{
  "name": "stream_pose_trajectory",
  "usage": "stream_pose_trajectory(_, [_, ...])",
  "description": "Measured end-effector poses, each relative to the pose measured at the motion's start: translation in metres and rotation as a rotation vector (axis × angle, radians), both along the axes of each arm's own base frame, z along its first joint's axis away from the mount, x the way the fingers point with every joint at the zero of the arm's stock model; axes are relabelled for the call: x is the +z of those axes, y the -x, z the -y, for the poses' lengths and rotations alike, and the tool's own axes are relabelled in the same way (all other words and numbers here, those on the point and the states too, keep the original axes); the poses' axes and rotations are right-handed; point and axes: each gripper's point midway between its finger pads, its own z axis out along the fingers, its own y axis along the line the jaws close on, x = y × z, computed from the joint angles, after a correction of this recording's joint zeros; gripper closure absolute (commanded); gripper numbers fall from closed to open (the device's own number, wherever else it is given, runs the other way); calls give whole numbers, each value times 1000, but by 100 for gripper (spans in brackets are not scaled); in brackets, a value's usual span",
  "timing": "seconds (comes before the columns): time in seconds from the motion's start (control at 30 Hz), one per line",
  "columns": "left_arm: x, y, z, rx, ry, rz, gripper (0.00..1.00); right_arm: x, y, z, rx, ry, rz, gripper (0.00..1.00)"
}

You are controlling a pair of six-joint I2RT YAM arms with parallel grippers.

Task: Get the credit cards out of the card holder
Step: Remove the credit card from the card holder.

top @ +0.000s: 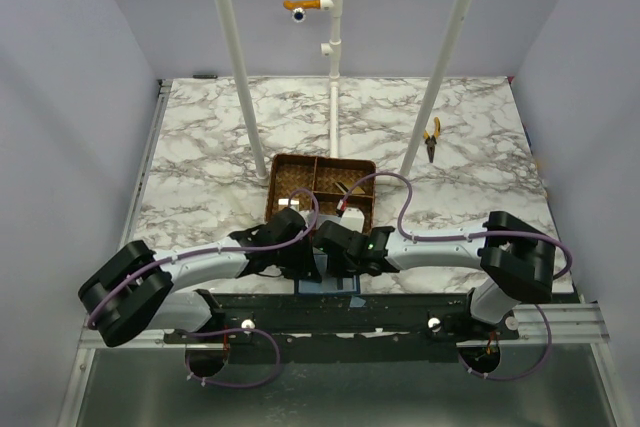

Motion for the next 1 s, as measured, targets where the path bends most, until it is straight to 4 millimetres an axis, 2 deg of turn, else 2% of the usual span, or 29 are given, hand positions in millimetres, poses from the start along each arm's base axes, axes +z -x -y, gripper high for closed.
stream_pose_trajectory(0.77, [-4,-1,0,39,-9,-24,100,2,1,1,-1,-18,6,99])
stream_pose_trajectory(1.0, [-5,-1,0,43,-9,-26,100,3,3,9,-1,-3,1,99])
